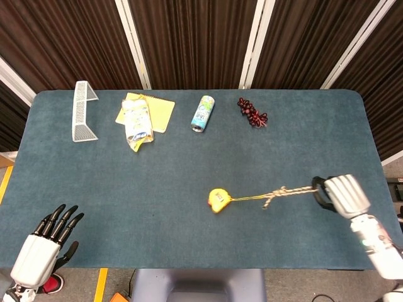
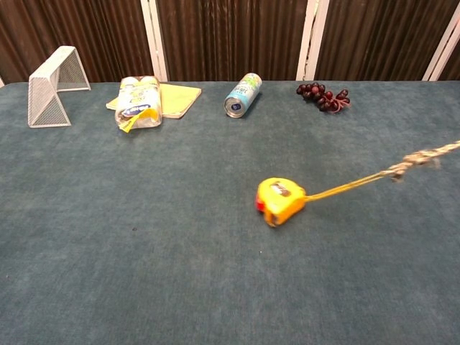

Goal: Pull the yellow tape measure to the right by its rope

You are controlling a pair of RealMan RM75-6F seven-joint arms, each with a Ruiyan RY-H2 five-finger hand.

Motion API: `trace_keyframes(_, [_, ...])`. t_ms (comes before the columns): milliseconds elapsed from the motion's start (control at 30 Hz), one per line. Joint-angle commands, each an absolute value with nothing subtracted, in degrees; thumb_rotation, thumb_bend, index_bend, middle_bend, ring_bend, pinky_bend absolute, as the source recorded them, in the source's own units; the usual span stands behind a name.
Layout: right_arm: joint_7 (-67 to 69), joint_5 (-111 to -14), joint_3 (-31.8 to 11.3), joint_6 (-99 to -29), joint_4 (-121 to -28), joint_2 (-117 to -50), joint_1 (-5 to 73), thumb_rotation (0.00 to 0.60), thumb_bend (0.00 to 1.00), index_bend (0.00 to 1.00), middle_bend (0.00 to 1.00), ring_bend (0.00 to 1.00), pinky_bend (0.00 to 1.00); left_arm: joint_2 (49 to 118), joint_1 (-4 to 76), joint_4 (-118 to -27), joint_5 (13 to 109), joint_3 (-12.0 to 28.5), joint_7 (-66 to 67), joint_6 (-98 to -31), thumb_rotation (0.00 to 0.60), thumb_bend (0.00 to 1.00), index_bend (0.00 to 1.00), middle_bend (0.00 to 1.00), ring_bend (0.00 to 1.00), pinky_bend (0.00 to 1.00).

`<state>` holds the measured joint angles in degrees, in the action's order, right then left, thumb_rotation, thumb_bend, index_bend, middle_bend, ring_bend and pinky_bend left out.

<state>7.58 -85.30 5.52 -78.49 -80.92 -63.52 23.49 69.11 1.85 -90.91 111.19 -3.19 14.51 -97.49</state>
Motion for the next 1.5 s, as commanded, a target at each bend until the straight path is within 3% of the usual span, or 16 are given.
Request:
trace_keyframes(33, [12.18,-84.54,4.60,-80.15,-76.14,-62.57,20.44,0.600,0.60,0.93,1.00,0.82,1.00,69.17,1.76,-90.84,111.38,-3.26,14.57,-97.72,0.600,0.37,0.15,0.10,0.07,0.27])
trace_keyframes(333, [16.32,-81.24,0.22,-81.00,-68.18,-64.71,17.77,0.600,0.60,0.93,1.00,0.82,1.00,69.38,1.87,-90.91,111.21,-3.30,15.03,-97.26,0.600,0.37,0.15,0.10,0.07,0.27])
trace_keyframes(567, [18.63,-83.78,-0.33,-82.16,-67.01,-65.91,17.71,0.600,0.59,0.93,1.00,0.82,1.00,69.54,1.87,-90.86,111.26,-3.35,15.41,-97.14,0.600,0.37,0.15,0.10,0.07,0.27])
trace_keyframes(667, [17.82,-86.79,-0.53,-84.57,-67.72,-67.08,17.86,0.600,0.50,0.83,0.99,0.75,1.00,69.57,1.89,-90.85,111.11,-3.31,15.49,-97.04,0.600,0.37,0.15,0.10,0.07,0.27])
trace_keyframes(767, [15.54,-87.78,-1.31,-86.46,-68.79,-67.92,17.52,0.600,0.40,0.70,0.87,0.57,0.98,69.53,1.87,-90.75,111.18,-3.38,15.34,-97.17,0.600,0.37,0.15,0.10,0.07,0.27])
trace_keyframes(833, [13.17,-87.62,-1.79,-87.02,-69.04,-68.36,17.09,0.600,0.34,0.64,0.71,0.43,0.93,69.52,1.87,-90.69,111.19,-3.39,15.22,-97.24,0.600,0.37,0.15,0.10,0.07,0.27])
trace_keyframes(900, [11.26,-87.57,-2.32,-88.03,-69.22,-68.76,16.62,0.600,0.26,0.56,0.46,0.22,0.75,69.49,1.89,-90.71,111.10,-3.38,15.19,-97.18,0.600,0.37,0.15,0.10,0.07,0.27])
trace_keyframes(1000, [9.99,-87.70,-3.05,-90.39,-69.13,-69.80,15.46,0.600,0.19,0.46,0.25,0.08,0.49,69.52,1.93,-90.73,110.93,-3.30,15.30,-97.08,0.600,0.37,0.15,0.10,0.07,0.27])
trace_keyframes(1100, [10.25,-87.56,-2.89,-90.89,-70.99,-69.18,14.17,0.600,0.06,0.28,0.07,0.00,0.22,69.61,1.95,-90.77,110.95,-3.36,15.62,-96.89,0.600,0.37,0.15,0.10,0.07,0.27])
trace_keyframes(1167, [10.68,-87.95,-2.89,-92.10,-72.46,-68.48,13.19,0.600,0.01,0.19,0.01,0.00,0.11,69.70,1.98,-90.76,111.02,-3.38,15.89,-96.78,0.600,0.37,0.15,0.10,0.07,0.27])
trace_keyframes(1300, [14.86,-89.93,-3.24,-97.74,-74.43,-68.11,10.64,0.600,0.00,0.05,0.00,0.00,0.00,69.82,2.03,-90.64,111.02,-3.32,16.26,-96.68,0.600,0.37,0.15,0.10,0.07,0.27])
trace_keyframes(1500, [17.61,-92.39,-0.35,-106.69,-78.80,-67.58,2.93,0.600,0.00,0.06,0.00,0.00,0.00,70.12,1.65,-90.61,110.31,-2.82,16.51,-97.48,0.600,0.37,0.15,0.10,0.07,0.27])
